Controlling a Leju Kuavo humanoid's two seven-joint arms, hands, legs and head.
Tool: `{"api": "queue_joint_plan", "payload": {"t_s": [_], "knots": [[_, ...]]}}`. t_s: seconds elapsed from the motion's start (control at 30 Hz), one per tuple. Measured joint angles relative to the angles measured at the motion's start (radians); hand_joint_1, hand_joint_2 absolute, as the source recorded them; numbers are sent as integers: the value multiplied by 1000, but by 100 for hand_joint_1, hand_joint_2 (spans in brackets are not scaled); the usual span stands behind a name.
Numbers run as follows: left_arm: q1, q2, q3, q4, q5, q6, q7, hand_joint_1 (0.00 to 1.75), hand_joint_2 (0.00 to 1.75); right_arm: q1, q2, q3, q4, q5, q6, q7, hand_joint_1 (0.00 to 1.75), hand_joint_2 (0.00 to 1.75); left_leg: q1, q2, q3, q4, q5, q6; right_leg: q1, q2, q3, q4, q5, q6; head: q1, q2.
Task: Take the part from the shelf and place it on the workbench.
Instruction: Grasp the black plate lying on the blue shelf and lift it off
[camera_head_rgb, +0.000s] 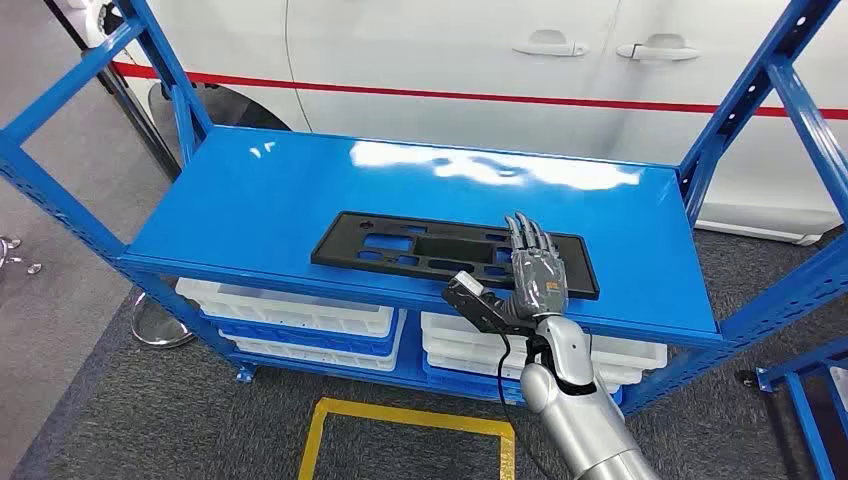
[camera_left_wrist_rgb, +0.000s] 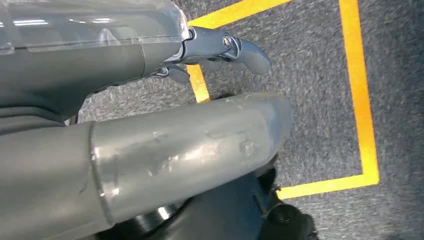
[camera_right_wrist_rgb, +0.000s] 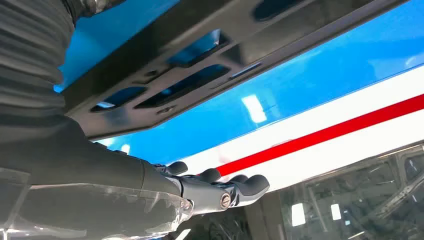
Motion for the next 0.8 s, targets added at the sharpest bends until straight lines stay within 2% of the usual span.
{"api": "queue_joint_plan", "payload": {"t_s": [0.07, 0.13, 0.17, 0.2, 0.27, 0.3, 0.33, 0.37, 0.43, 0.47, 0.5, 0.53, 0.63, 0.7, 0.73, 0.8], "knots": [[1, 0, -1, -2, -4, -4, 0, 0, 0, -1, -1, 0, 3, -1, 0, 0, 0, 175, -1, 0, 1, -1, 0, 4, -1, 0, 3, -4, 1, 6, 0, 0], [2, 0, -1, -6, -7, -9, 0, 0, 0, -4, -4, 0, 8, -2, -1, 0, 0, 175, 3, -1, 12, -15, 7, 17, 0, -2, 6, -1, -4, 19, 0, 0], [2, 0, -2, -7, -7, -10, 0, 0, 0, -6, -5, 0, 10, -3, -1, 0, 0, 175, 5, 0, 20, -24, 11, 23, 0, -2, -1, 18, -15, 23, 1, 0], [1, 0, -2, -7, -7, -10, 0, 0, 0, -9, -7, 0, 11, -3, -1, 0, 0, 175, 7, 1, 27, -30, 14, 28, 0, -3, -18, 57, -36, 25, 1, 0], [0, 0, -2, -8, -7, -11, 0, 0, 0, -10, -12, 0, 17, -3, -2, 0, 0, 175, 5, 2, 31, -31, 11, 35, -1, -3, -83, 180, -90, 27, 1, 0], [0, 0, -2, -8, -7, -11, 0, 0, 0, -10, -14, 0, 20, -3, -2, 0, 0, 175, 4, 1, 32, -30, 8, 36, -1, -4, -115, 232, -105, 29, 1, 0], [0, 0, -2, -8, -7, -11, 0, 0, 0, -9, -15, 0, 24, -3, -2, 0, 0, 175, 3, 1, 35, -28, 4, 36, -1, -4, -133, 256, -102, 29, 1, 0], [1, 0, -2, -8, -7, -11, 1, 0, 0, -9, -16, 0, 26, -4, -2, 0, 0, 175, 3, 0, 39, -27, -2, 35, -1, -4, -131, 240, -78, 29, 1, 0], [3, -1, -2, -8, -4, -13, 1, 0, 0, -10, -19, 0, 29, -5, -2, 0, 0, 175, 3, -1, 51, -24, -16, 31, -1, -4, -82, 125, -3, 25, 1, 0], [2, -1, -2, -8, -1, -14, 1, 0, 0, -11, -20, 0, 30, -6, -2, 0, 0, 175, 1, -1, 56, -19, -25, 26, 0, -4, -51, 63, 21, 22, 1, 0], [1, -1, -2, -8, 5, -16, 1, 0, 0, -12, -21, 0, 31, -7, -2, 0, 0, 175, -1, -1, 59, -15, -29, 20, 1, -3, -30, 23, 31, 18, 1, 0], [-1, -2, -2, -9, 9, -18, 2, 0, 0, -12, -21, 0, 32, -8, -3, 0, 0, 175, -2, -1, 59, -13, -33, 15, 3, -2, -20, 3, 29, 14, 1, 0], [-4, -1, -2, -15, 15, -21, 3, 0, 0, -13, -24, 0, 33, -8, -3, 2, 0, 175, -2, -1, 61, -10, -44, -1, 2, 0, -12, -6, 21, -1, 1, 0], [-5, -1, -2, -22, 15, -21, 5, 0, 0, -14, -25, 0, 33, -6, -3, 3, 0, 175, 2, 0, 35, 48, -77, -12, -2, -1, -2, -15, 18, -11, 0, 0], [-5, -2, -2, -24, 16, -21, 7, 0, 0, -15, -26, 0, 33, -4, -3, 4, 3, 175, 5, 0, 6, 105, -100, -18, -2, -2, 2, -17, 16, -14, 0, 0], [-4, -2, -3, -30, 19, -20, 12, 0, 0, -14, -26, 0, 36, -2, -3, 5, 90, 175, 10, 0, -71, 229, -134, -26, -1, -3, 6, -17, 11, -18, 0, 0]]}}
